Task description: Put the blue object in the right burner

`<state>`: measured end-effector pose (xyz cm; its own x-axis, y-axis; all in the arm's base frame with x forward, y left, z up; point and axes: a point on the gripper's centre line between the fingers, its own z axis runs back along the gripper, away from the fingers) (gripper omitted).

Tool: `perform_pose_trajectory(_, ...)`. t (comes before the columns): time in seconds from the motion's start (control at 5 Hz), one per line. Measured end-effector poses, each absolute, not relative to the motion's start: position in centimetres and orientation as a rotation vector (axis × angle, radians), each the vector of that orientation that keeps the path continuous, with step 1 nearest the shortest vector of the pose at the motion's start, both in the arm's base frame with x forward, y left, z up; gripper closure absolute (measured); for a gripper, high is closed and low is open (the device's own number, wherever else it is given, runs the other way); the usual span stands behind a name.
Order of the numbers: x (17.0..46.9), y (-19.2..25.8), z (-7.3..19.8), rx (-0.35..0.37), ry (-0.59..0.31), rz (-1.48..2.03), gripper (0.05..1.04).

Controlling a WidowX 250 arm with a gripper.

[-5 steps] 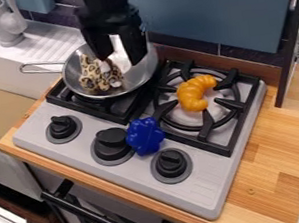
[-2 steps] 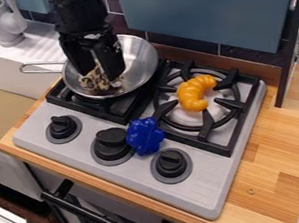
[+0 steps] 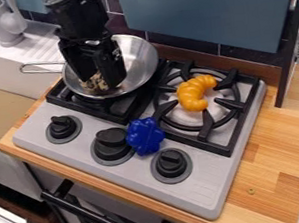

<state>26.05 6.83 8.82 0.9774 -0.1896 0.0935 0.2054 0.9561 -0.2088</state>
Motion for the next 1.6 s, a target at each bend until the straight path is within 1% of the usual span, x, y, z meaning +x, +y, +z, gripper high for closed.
perform_pose_trajectory(0.2, 25.6, 5.1, 10.7, -0.249, -0.101, -0.239, 0.081)
perform_pose_trajectory(0.4, 24.8, 3.4, 10.6, -0.249, -0.068, -0.271, 0.081)
perform_pose_trajectory(0.6, 24.3, 2.0, 9.2, -0.212, -0.052, -0.304, 0.081)
perform_pose_trajectory(0.8, 24.2, 1.5, 8.3, -0.174, -0.057, -0.307, 0.081)
perform_pose_trajectory(1.2, 24.5, 1.2, 6.3, -0.124, -0.057, -0.298, 0.081)
perform_pose_trajectory(1.4, 24.5, 1.2, 5.0, -0.107, -0.026, -0.294, 0.081)
perform_pose_trajectory(1.6, 24.5, 0.8, 3.9, -0.099, 0.008, -0.310, 0.111)
